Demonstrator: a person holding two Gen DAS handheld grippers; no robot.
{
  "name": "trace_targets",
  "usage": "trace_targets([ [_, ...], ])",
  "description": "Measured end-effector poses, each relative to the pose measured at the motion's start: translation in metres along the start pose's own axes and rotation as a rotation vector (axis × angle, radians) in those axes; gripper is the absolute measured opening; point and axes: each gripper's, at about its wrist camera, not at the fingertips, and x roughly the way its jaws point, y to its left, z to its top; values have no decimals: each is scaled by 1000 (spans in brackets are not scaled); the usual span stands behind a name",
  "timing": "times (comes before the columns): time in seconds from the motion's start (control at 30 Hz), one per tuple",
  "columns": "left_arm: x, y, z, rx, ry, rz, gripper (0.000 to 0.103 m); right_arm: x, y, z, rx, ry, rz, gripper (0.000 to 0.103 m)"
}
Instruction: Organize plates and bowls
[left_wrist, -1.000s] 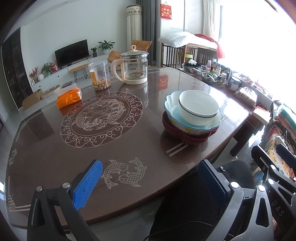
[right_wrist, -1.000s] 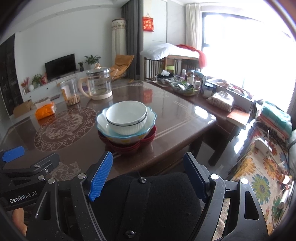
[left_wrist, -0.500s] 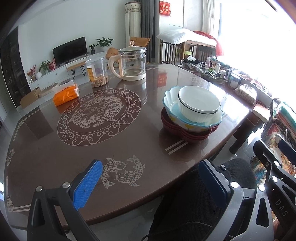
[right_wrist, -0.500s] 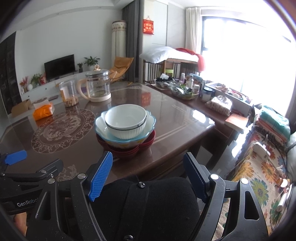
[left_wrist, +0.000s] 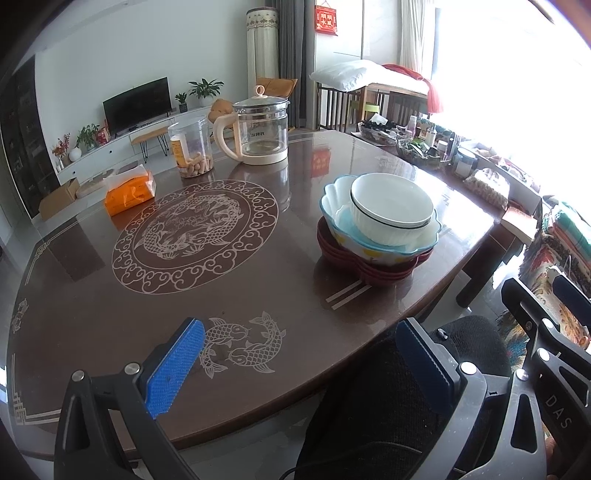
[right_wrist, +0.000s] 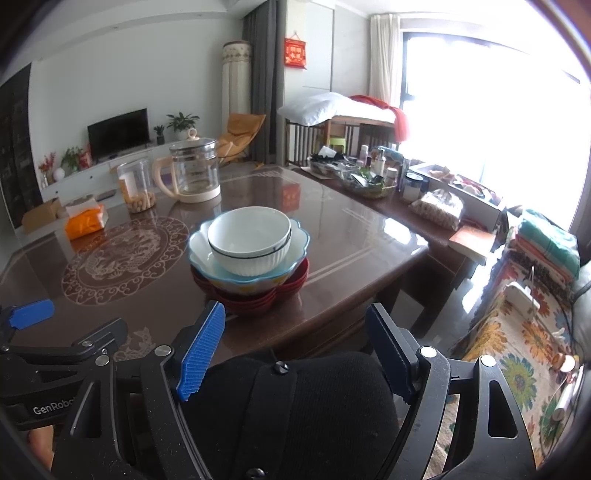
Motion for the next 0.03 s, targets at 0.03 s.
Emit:
trace_targets([
  [0.03, -1, -1, 0, 7, -6, 6, 103, 0, 0, 0, 1, -1, -1, 81],
])
